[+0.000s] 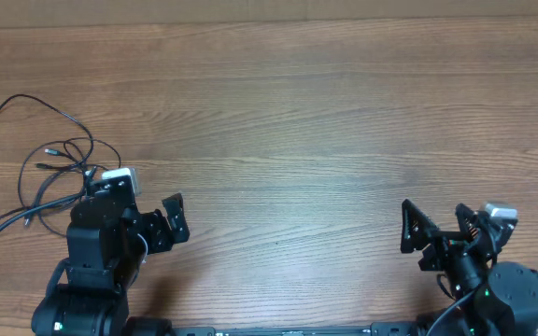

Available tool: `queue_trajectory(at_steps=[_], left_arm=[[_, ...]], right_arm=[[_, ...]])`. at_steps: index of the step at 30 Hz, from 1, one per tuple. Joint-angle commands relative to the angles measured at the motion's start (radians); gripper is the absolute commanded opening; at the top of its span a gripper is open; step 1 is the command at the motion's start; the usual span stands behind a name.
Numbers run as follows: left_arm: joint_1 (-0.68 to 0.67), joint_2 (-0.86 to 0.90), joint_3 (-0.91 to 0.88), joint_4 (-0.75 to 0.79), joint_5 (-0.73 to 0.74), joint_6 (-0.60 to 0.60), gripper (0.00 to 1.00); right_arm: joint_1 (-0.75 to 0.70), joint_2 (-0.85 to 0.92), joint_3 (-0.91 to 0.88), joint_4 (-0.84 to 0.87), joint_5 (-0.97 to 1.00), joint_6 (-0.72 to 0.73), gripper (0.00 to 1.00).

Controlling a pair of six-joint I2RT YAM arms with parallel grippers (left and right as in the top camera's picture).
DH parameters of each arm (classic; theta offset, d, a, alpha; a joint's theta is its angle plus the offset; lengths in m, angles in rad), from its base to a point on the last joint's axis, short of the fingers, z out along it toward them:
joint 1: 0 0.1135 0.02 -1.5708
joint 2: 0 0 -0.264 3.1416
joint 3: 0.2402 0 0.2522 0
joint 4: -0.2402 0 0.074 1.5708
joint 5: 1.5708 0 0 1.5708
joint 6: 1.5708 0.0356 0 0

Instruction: Untangle cables

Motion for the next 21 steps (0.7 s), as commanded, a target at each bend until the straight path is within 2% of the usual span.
queue_trajectory(at_steps=[1,11,21], left_arm=[[-0.008,0.000,-0.005,0.003,-0.006,-0.013,1.00],[-0.008,0.000,-0.005,0.003,-0.006,-0.013,0.99],[-0.008,0.000,-0.005,0.003,-0.006,-0.013,1.00]], right_arm=[[-0.012,-0.055,-0.049,0.056,0.021,-0.038,1.00],[-0.012,-0.187,-0.242,0.378,0.037,-0.037,1.00],[-0.013,-0.193,-0.294,0.449,0.058,-0.038,1.00]])
